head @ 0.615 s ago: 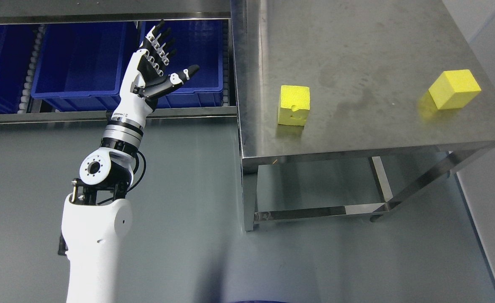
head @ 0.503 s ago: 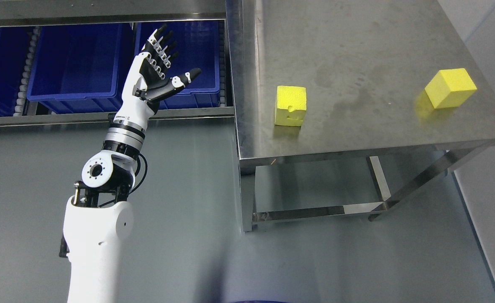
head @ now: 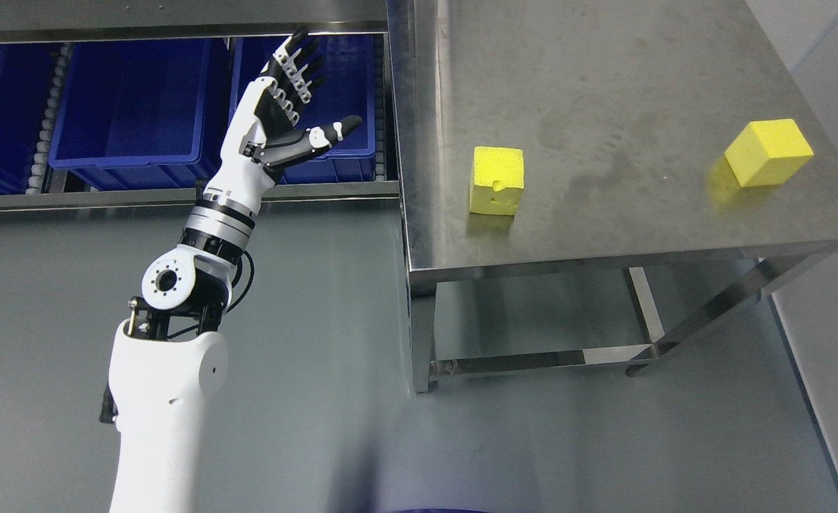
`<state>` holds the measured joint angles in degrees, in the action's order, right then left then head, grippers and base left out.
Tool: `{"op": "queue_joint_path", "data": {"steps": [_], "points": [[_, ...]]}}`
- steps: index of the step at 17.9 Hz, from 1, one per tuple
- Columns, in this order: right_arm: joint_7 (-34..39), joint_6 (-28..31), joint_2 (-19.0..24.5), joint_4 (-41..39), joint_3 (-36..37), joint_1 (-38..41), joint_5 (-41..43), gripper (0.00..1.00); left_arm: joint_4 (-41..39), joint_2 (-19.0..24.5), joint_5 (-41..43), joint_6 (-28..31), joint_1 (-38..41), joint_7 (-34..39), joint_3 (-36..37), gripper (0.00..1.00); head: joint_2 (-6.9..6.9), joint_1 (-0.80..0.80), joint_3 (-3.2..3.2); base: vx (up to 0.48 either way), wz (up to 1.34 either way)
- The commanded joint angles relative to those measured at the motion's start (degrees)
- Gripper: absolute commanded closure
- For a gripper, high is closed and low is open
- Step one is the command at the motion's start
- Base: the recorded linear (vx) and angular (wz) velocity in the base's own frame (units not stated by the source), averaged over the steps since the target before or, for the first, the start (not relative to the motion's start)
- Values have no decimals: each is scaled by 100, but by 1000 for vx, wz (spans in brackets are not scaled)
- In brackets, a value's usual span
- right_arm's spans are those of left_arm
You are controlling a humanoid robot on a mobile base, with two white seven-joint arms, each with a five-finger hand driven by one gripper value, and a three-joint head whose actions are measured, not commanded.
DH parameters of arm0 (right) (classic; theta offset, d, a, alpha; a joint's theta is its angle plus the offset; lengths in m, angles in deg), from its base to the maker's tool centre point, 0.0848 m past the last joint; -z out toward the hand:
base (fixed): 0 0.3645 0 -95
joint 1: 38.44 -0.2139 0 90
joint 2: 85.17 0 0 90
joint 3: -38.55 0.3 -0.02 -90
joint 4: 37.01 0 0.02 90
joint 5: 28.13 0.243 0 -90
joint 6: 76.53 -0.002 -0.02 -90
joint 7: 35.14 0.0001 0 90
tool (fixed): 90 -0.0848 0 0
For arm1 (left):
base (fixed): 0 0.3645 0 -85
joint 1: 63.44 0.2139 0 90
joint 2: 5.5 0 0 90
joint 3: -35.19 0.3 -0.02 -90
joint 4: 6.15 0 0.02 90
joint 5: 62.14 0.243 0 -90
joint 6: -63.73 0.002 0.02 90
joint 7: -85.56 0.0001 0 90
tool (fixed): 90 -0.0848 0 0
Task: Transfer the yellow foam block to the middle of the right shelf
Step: 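Reach the left hand forward toward the nearer yellow foam cube on the table, then close the left hand fingers around the nearer yellow foam cube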
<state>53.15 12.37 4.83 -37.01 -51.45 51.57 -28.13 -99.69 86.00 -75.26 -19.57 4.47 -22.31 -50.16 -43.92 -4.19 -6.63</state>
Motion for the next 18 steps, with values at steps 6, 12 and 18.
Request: {"op": "queue_joint_path", "data": {"steps": [6,12,18], "points": [[4,-4,-100,-100,70,140,-18,0,1285,211,1470,-2,-1271,-2052,1776,0,0,0,0,-1,-46],[4,-4,-100,-100,70,132,-18,0,2032,-18,1935,-28,-1377,-2098,2103,0,0,0,0,6,-68],[4,-4,-100,-100,70,140,-18,0,2366,-50,2015,-29,-1394,-2089,2093,0,0,0,0,15,7]]}}
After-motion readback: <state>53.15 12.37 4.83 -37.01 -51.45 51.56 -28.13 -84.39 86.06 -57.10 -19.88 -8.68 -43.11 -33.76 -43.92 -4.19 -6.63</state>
